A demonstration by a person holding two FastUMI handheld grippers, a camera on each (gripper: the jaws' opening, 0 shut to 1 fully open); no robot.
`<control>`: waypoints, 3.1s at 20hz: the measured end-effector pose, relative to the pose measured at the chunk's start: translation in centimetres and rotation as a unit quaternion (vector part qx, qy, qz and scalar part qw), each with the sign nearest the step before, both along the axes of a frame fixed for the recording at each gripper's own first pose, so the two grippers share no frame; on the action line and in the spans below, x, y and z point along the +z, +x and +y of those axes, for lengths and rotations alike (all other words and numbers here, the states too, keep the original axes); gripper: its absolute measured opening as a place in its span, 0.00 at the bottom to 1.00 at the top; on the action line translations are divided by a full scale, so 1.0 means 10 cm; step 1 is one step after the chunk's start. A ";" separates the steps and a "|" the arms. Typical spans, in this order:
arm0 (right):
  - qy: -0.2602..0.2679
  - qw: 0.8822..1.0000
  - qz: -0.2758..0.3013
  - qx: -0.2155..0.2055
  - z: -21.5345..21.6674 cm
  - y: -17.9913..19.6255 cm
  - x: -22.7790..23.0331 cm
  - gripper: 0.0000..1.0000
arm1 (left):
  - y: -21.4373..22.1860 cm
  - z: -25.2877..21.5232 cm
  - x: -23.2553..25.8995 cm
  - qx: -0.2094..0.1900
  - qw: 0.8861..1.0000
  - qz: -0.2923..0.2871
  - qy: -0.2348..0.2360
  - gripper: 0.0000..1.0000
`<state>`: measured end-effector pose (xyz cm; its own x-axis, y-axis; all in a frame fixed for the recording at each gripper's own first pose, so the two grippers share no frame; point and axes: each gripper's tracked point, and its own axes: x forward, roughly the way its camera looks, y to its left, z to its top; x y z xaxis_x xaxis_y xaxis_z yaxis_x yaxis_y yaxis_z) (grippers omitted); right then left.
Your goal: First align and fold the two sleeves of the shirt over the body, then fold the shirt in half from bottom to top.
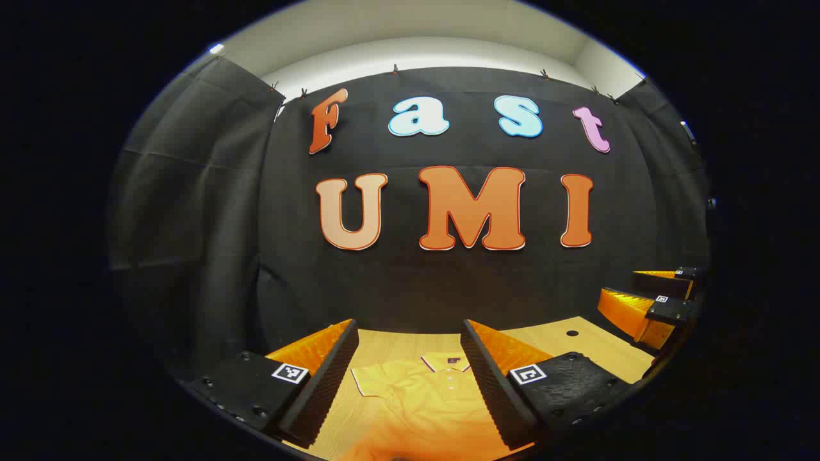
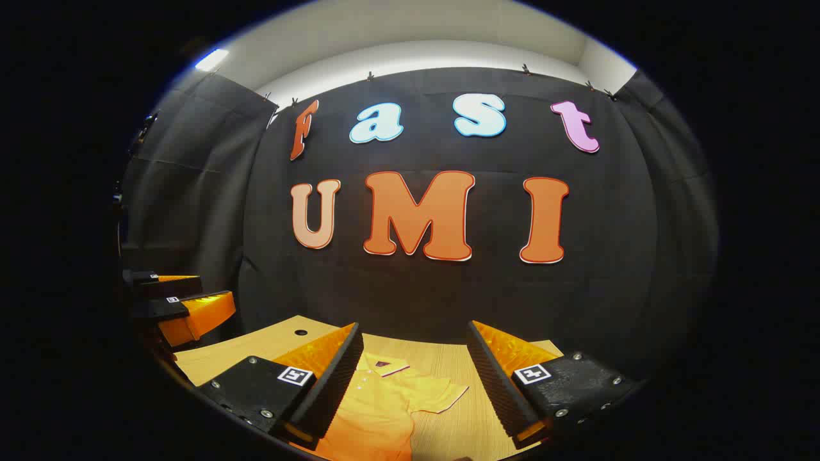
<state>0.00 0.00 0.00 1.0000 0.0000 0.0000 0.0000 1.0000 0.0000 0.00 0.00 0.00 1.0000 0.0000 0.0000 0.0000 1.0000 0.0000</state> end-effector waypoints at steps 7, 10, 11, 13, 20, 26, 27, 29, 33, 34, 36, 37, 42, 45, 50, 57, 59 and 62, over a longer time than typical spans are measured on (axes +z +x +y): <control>-0.007 1.000 -0.007 0.022 0.00 0.12 -0.06 0.98 | 0.03 0.00 -0.15 0.024 1.000 0.013 0.003 0.98; -0.007 1.000 0.002 0.016 0.06 0.16 -0.11 0.99 | 0.16 0.09 -0.13 0.014 1.000 0.012 0.005 0.98; -0.009 1.000 -0.001 0.008 0.08 0.18 -0.11 0.99 | 0.23 0.14 -0.12 0.009 1.000 0.008 0.012 0.98; -0.011 1.000 0.009 -0.017 0.11 0.26 -0.16 0.98 | 0.38 0.22 -0.13 -0.011 1.000 0.008 0.020 0.98; -0.015 0.993 0.050 -0.109 0.28 0.52 -0.32 0.98 | 0.78 0.51 -0.18 -0.103 0.994 0.002 0.041 0.98; -0.021 0.980 0.129 -0.151 0.14 0.80 -0.82 0.98 | 0.87 0.72 -0.30 -0.137 0.989 0.011 0.048 0.97; -0.022 0.977 0.146 -0.151 0.09 0.84 -0.92 0.98 | 0.88 0.77 -0.32 -0.129 0.990 0.014 0.045 0.97; -0.013 0.975 0.169 -0.146 0.00 0.93 -1.09 0.99 | 0.91 0.88 -0.31 -0.099 0.994 0.015 0.042 0.98; 0.019 0.963 0.232 -0.132 -0.21 1.15 -1.50 0.98 | 0.87 1.07 -0.35 -0.036 0.998 0.025 0.043 0.98; 0.026 0.959 0.249 -0.130 -0.25 1.21 -1.61 0.98 | 0.85 1.08 -0.36 -0.024 0.998 0.031 0.042 0.97; 0.041 0.952 0.277 -0.126 -0.37 1.27 -1.82 0.99 | 0.83 1.15 -0.40 0.000 0.998 0.041 0.042 0.98; 0.050 0.947 0.291 -0.125 -0.42 1.28 -1.91 0.99 | 0.80 1.16 -0.42 0.011 0.998 0.044 0.042 0.97; 0.084 0.922 0.360 -0.113 -0.59 1.42 -2.35 0.97 | 0.66 1.18 -0.53 0.048 0.996 0.067 0.042 0.97; 0.082 0.908 0.396 -0.111 -0.71 1.51 -2.58 0.98 | 0.57 1.18 -0.62 0.066 0.994 0.079 0.048 0.98; 0.113 0.873 0.465 -0.092 -0.75 1.59 -2.91 0.98 | 0.47 1.11 -0.77 0.080 0.990 0.105 0.052 0.98; 0.103 0.811 0.569 -0.089 -0.89 1.59 -3.47 0.83 | 0.42 1.07 -0.91 0.095 0.985 0.135 0.054 0.97; 0.100 0.792 0.595 -0.088 -0.92 1.57 -3.64 0.83 | 0.42 1.06 -0.93 0.097 0.984 0.142 0.054 0.97; 0.094 0.769 0.626 -0.085 -0.91 1.51 -3.80 0.83 | 0.42 1.06 -0.95 0.097 0.982 0.152 0.057 0.97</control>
<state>15.14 -9.13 -37.98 0.2006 -0.0137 -0.9796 0.2490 0.9678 0.0375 4.20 10.60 -9.52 0.9350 0.2073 -0.2878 -0.1726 0.9748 0.1413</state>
